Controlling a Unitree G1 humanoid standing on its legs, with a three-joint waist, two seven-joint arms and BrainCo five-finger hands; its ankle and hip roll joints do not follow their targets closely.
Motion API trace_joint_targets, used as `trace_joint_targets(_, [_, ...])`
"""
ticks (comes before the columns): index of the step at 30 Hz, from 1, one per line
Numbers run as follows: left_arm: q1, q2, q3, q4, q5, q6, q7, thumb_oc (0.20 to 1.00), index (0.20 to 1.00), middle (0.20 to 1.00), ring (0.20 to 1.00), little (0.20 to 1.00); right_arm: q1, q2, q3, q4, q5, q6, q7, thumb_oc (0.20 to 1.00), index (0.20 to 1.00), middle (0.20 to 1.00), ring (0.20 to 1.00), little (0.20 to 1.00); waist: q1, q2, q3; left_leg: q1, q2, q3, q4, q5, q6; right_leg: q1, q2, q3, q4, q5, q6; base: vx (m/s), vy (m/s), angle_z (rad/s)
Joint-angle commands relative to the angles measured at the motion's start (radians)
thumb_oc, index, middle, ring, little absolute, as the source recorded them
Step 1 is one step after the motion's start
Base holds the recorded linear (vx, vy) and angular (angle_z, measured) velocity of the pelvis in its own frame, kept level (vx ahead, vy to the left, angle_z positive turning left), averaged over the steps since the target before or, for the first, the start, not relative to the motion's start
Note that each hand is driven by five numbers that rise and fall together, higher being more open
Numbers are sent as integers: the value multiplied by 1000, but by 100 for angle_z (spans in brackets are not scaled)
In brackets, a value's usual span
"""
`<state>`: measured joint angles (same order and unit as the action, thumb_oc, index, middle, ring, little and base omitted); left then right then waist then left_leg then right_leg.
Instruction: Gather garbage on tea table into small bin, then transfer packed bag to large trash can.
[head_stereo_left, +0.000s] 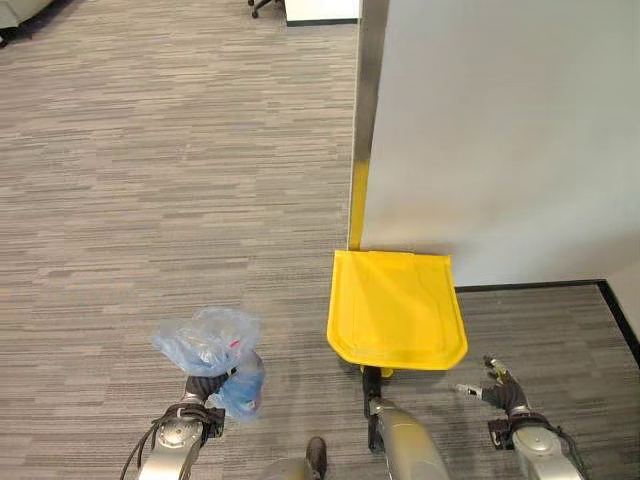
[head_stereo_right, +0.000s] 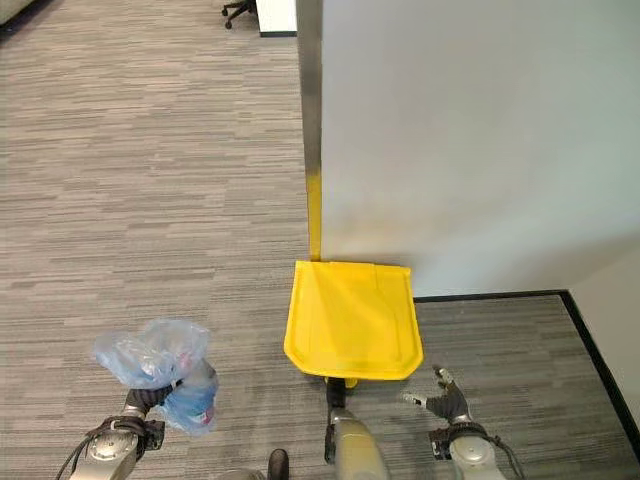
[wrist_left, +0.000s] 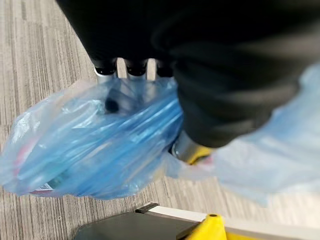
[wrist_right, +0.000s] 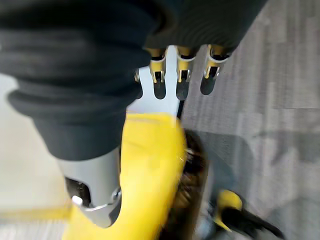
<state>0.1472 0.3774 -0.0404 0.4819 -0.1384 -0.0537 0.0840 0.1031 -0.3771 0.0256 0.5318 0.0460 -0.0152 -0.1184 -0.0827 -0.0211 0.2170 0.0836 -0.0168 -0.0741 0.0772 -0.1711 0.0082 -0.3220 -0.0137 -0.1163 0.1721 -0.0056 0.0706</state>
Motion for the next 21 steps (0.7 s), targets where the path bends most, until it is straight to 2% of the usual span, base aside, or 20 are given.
trace_joint_targets(1, [-32, 47, 15, -46, -35, -61, 8, 200, 200, 200, 200, 200, -7, -42, -25, -32, 55, -43, -33, 1000, 1000, 1000, 1000, 1000, -33, -14, -52, 100, -55, -15, 49, -144, 7, -53, -23, 31, -42, 114, 58, 70, -19, 13])
trace_joint_targets(4, [-47, 47, 4, -42, -38, -64, 6, 200, 200, 200, 200, 200, -28, -45, -4, -44, 57, -47, -25, 1000, 1000, 1000, 1000, 1000, -35, -4, -56, 97, -47, 3, 18, -133, 4, -67, -13, 23, -60, 121, 62, 20, 7, -15])
trace_joint_targets(8, [-53, 39, -35, -67, -1, -74, -29, 200, 200, 200, 200, 200, -111, -21, 114, -80, 52, -58, 34, 1000, 1000, 1000, 1000, 1000, -16, 2, -68, 109, -54, 15, -20, -132, 15, -70, -10, 37, -94, 148, 70, 2, 26, -15])
trace_joint_targets(10, [-77, 44, -53, -73, 3, -84, -26, 200, 200, 200, 200, 200, -207, -11, 199, -107, 64, -73, 51, 1000, 1000, 1000, 1000, 1000, 9, 0, -67, 106, -60, 8, -23, -138, 20, -74, -17, 30, -102, 154, 68, -7, -16, 6])
trace_joint_targets(13, [-125, 70, -87, -83, -18, -101, -14, 200, 200, 200, 200, 200, -374, -11, 301, -94, 56, -67, 49, 1000, 1000, 1000, 1000, 1000, 48, -5, -47, 89, -62, -2, -20, -138, 21, -85, -26, 14, -105, 157, 63, -49, -54, 19])
trace_joint_targets(15, [-206, 87, -148, -93, -54, -120, -2, 200, 200, 200, 200, 200, -545, -18, 363, -34, 60, -58, 22, 1000, 1000, 1000, 1000, 1000, 74, -12, -8, 54, -65, -11, -6, -134, 18, -110, -42, -5, -97, 161, 63, -131, -68, 34])
trace_joint_targets(21, [-305, 108, -266, -150, -78, -138, -24, 200, 200, 200, 200, 200, -729, -80, 402, 100, 69, -42, -16, 1000, 1000, 1000, 1000, 1000, 86, -20, 46, 20, -78, -11, 17, -132, 18, -136, -60, -16, -90, 174, 68, -70, -36, 11])
